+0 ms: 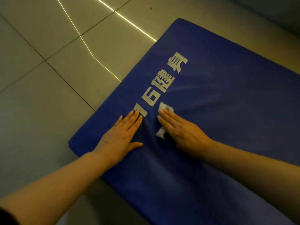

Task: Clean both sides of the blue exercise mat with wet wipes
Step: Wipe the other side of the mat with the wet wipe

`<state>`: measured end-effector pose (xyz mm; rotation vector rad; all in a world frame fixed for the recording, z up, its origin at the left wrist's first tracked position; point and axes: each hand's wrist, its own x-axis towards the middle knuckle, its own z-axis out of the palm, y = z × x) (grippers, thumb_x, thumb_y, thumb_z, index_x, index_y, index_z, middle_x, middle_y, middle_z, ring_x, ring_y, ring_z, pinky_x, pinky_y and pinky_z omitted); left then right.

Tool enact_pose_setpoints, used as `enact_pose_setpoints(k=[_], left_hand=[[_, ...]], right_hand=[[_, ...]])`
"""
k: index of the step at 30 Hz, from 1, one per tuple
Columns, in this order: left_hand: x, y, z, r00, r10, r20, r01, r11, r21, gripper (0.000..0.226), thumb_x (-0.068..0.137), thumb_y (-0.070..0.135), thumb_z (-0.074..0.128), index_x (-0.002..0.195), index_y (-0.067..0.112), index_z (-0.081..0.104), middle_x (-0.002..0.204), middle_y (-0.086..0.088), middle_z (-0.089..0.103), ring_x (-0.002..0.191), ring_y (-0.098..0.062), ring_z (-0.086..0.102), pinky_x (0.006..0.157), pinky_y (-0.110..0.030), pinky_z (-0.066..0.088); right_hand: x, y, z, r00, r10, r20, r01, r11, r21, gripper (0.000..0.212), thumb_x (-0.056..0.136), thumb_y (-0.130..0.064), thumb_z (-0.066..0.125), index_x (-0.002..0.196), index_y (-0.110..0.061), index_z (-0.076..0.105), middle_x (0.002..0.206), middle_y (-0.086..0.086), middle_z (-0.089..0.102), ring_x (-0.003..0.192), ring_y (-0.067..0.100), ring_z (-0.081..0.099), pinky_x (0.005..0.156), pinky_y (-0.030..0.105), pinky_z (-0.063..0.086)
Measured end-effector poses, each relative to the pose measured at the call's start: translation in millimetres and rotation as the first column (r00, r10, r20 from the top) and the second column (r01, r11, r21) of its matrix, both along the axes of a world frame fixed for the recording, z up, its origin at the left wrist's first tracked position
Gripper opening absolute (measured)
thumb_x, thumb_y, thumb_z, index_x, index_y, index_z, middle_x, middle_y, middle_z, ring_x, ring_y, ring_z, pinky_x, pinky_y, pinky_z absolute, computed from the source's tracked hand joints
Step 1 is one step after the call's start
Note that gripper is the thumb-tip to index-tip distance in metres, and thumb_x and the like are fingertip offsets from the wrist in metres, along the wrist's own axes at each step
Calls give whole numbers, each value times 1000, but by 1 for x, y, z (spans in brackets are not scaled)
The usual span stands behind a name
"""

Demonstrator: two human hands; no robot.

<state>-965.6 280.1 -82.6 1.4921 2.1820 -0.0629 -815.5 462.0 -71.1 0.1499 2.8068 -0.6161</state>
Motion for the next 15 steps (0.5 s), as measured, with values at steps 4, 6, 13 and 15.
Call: enact_pose_setpoints(k=[4,6,13,15], left_hand=[[-5,3,4,1000,-22,8,22,1000,-14,85,93,58,38,143,26,-23,149,10,-30,137,-2,-26,110,-19,-16],[-13,0,13,998,-60,3,60,997,-39,87,91,62,40,141,28,-22,145,12,-31,135,-1,-26,110,-20,-14],[-5,-27,15,999,-33,-1,32,986,-164,92,92,57,46,136,25,-28,151,4,-31,146,-15,-18,117,-31,-6],[0,-25,15,1000,-5,8,7,987,-160,94,92,53,49,140,25,-26,149,4,-33,146,-16,-18,117,-33,-6]], right_hand=[[-34,-6,0,998,-54,32,52,996,76,62,98,-12,35,150,-12,1,158,3,-9,144,15,-10,116,24,2],[-9,-13,4,996,-75,54,72,996,57,66,96,-10,38,150,-13,0,156,-1,-14,144,12,-12,118,26,9],[24,-38,16,987,-66,144,67,998,-5,67,98,-11,37,150,-17,-4,155,-4,-18,140,7,-18,112,19,3],[-5,-36,16,979,-67,191,62,998,35,66,98,-12,37,151,-15,-2,157,0,-13,144,13,-11,114,25,13]])
